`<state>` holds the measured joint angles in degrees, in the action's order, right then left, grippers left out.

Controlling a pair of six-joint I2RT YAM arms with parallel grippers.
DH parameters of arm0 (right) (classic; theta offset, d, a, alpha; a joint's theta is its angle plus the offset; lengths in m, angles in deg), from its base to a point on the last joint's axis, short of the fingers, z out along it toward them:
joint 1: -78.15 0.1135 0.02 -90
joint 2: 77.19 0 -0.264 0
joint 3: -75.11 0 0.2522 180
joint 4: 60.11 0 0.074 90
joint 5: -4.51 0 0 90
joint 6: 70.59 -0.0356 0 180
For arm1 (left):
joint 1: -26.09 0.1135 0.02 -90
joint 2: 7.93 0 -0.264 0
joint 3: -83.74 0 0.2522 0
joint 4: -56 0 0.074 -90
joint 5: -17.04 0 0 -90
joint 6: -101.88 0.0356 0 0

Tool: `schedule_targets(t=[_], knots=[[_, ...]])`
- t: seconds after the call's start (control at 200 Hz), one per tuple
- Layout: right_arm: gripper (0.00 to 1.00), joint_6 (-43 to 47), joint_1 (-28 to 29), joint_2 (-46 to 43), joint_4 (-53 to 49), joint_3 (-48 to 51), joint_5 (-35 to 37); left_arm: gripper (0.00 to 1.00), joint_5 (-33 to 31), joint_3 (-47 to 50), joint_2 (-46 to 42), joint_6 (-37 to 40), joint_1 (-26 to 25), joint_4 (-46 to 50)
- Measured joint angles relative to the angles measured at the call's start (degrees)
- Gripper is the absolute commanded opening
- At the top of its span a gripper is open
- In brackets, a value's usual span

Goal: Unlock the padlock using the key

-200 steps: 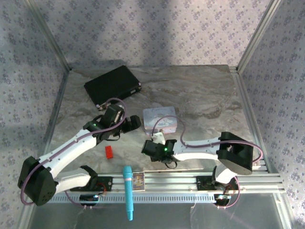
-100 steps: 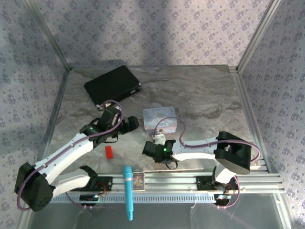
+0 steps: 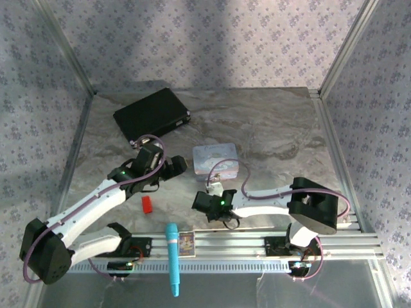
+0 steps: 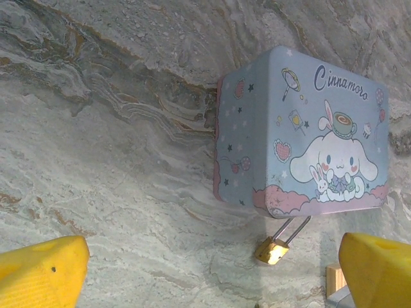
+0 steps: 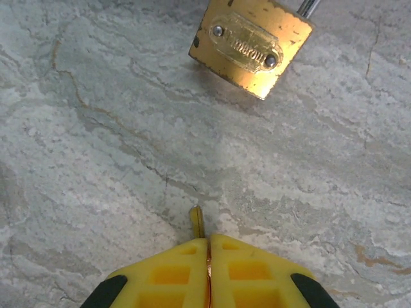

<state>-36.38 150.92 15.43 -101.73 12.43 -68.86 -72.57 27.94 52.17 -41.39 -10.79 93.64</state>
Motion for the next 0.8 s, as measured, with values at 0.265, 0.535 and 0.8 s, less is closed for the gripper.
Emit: schedule_targets(t=[0.265,0.535,0.8], knots=[[0.22,-1.9,-0.2,-1.1,1.1,1.6,-0.6,1.00,0.0,0.0,0.1,-0.3,0.0,0.0],[0.25,-2.4,0.7,-0.3,-0.1,0.6,0.0,1.00,-0.2,0.0,1.3,-0.9,0.0,0.0],[0.31,-3.4,1.7,0.5,-1.8,-0.4,0.5,1.00,-0.7,0.0,1.5,-1.5,0.0,-0.1]])
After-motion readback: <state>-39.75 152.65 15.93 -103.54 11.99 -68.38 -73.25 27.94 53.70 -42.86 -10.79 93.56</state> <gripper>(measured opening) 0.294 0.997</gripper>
